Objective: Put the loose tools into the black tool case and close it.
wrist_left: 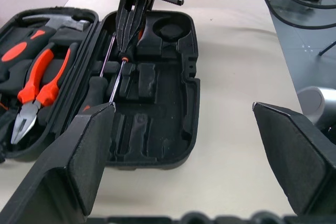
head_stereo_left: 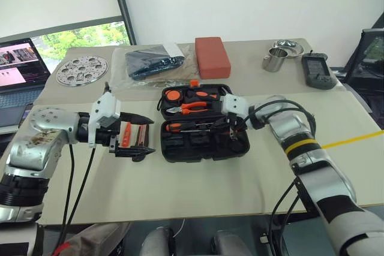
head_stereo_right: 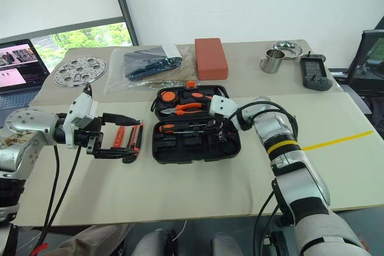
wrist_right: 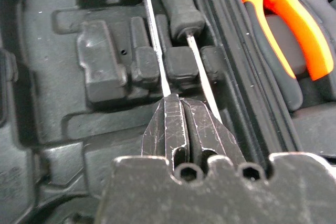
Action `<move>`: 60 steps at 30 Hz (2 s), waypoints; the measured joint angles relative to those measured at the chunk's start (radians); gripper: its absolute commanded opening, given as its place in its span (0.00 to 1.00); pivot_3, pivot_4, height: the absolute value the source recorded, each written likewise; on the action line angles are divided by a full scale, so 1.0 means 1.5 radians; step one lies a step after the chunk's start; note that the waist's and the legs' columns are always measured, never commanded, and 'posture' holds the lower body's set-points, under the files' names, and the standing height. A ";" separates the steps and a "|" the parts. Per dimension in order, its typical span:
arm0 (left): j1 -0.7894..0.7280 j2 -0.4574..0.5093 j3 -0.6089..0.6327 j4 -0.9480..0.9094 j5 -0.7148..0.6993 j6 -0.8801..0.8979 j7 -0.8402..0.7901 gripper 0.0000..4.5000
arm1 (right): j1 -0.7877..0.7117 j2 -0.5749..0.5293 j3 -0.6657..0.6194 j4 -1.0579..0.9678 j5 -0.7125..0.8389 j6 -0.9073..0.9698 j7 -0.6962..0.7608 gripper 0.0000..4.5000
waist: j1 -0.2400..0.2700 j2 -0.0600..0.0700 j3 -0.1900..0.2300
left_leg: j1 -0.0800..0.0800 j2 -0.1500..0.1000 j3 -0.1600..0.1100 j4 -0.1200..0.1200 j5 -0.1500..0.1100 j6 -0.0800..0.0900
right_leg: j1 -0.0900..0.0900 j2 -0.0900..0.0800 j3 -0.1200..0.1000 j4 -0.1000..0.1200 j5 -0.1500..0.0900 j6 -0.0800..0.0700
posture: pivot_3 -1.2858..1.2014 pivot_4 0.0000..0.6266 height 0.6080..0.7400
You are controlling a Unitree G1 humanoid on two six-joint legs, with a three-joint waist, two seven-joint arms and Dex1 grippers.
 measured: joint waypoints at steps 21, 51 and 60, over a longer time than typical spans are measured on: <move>0.180 -0.145 0.131 -0.073 0.101 0.046 0.424 1.00 | 0.165 -0.011 -0.122 -0.434 0.208 0.201 -0.010 0.68 | 0.008 -0.001 0.001 | 0.002 0.001 -0.001 -0.001 -0.001 0.000 | 0.003 -0.003 0.000 -0.001 0.000 0.000 | 0.52 0.24 1.00; 0.133 -0.402 0.082 -0.050 0.231 0.251 0.814 0.31 | 0.253 -0.086 -0.139 -0.596 0.278 0.280 -0.107 0.93 | 0.019 -0.002 0.001 | 0.003 -0.003 -0.002 -0.001 -0.001 0.000 | 0.005 -0.003 0.000 -0.004 0.000 0.000 | 0.52 0.24 1.00; 0.133 -0.395 0.108 -0.021 0.207 0.211 0.783 0.11 | 0.261 -0.095 -0.140 -0.596 0.276 0.278 -0.123 0.93 | 0.015 -0.002 0.001 | 0.004 -0.003 -0.001 -0.002 -0.001 -0.001 | 0.005 -0.003 0.001 -0.003 0.000 0.000 | 0.52 0.24 1.00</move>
